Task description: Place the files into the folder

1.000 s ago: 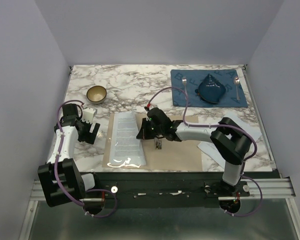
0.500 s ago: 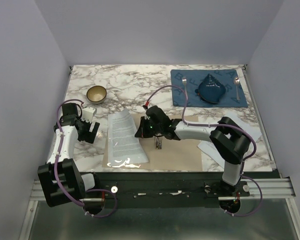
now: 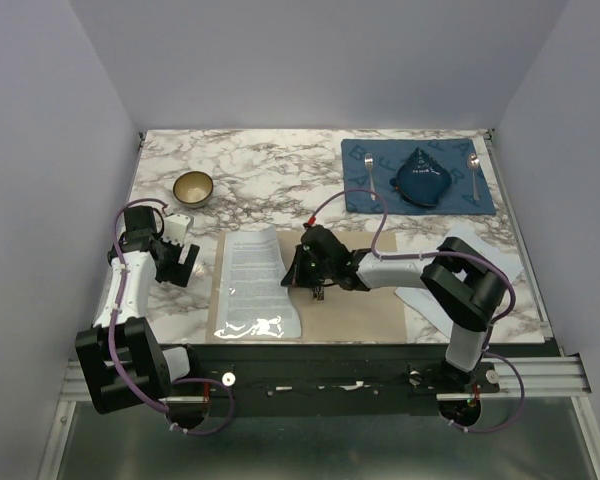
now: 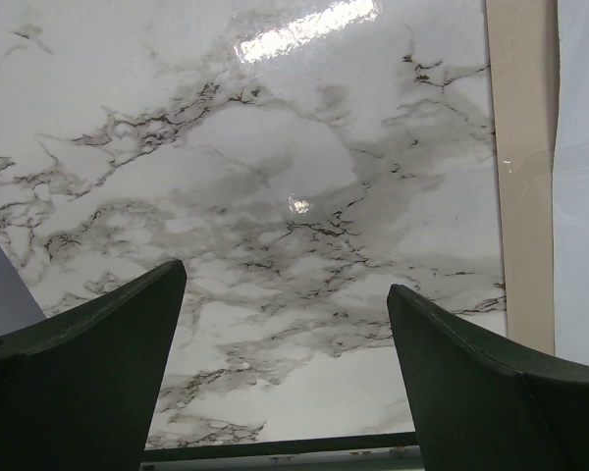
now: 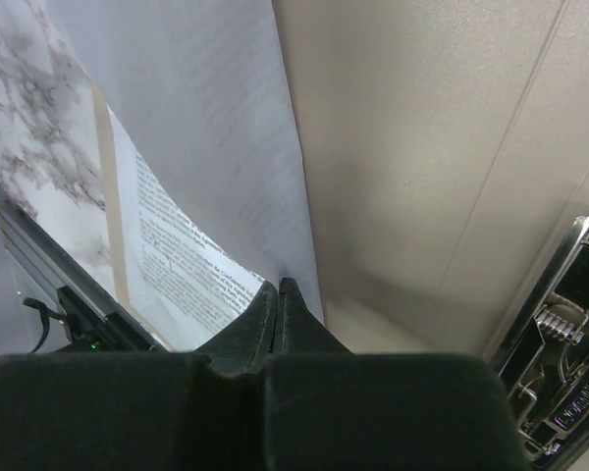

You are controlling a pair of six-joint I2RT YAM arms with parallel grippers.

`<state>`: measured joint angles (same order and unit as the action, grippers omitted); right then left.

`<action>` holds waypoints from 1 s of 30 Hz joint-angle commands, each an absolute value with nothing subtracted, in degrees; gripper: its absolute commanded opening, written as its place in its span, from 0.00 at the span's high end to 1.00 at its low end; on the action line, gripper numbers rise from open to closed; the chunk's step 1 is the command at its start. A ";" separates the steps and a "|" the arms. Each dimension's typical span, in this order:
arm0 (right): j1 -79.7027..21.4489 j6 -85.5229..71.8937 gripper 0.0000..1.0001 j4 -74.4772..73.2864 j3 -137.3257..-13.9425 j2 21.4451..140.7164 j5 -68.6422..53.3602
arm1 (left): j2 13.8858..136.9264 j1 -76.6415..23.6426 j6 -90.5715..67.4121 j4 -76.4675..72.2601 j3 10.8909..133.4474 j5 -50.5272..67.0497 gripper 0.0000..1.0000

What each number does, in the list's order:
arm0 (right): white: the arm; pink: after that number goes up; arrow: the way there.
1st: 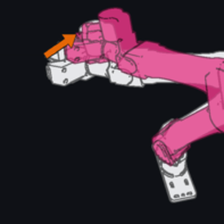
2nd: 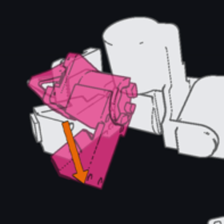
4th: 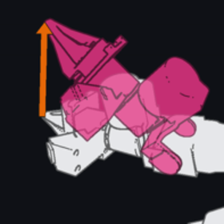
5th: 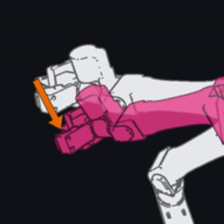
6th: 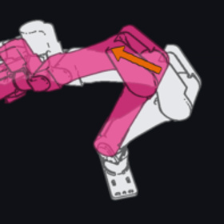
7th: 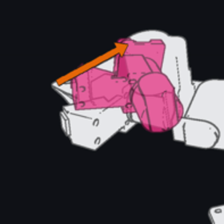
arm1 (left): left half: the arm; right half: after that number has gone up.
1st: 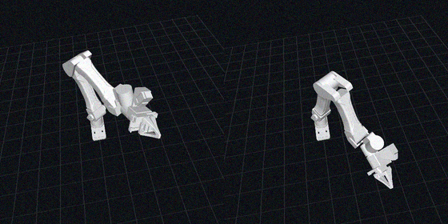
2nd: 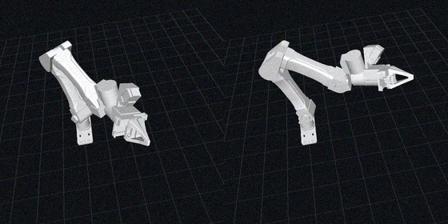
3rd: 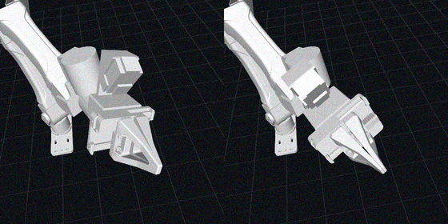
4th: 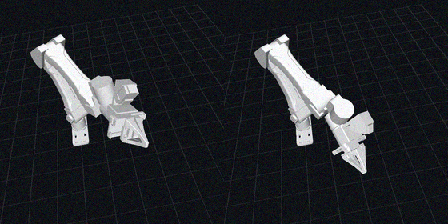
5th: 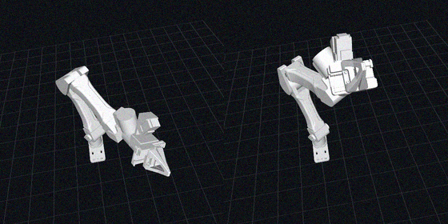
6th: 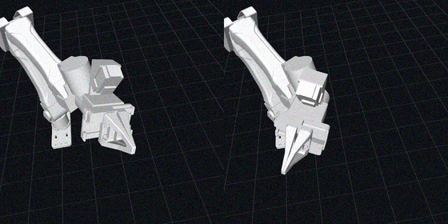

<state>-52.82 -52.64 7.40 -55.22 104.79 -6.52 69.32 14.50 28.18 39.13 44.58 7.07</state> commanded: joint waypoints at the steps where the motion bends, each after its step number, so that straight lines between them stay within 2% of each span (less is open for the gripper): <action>1: -53.17 -56.42 0.99 9.49 -56.77 104.50 -3.96 | 68.29 14.33 29.88 40.69 45.35 6.59 0.01; 8: -53.17 -57.04 0.99 9.49 -59.24 106.87 -4.40 | 67.76 14.24 30.06 40.69 44.82 6.59 0.01; 22: -53.35 -66.08 0.99 6.42 -56.25 105.29 3.51 | 67.24 14.24 29.97 40.87 44.47 7.03 0.01; 30: -55.45 -66.18 0.99 4.57 -58.71 106.17 2.46 | 66.80 14.24 30.32 41.13 44.38 6.68 0.01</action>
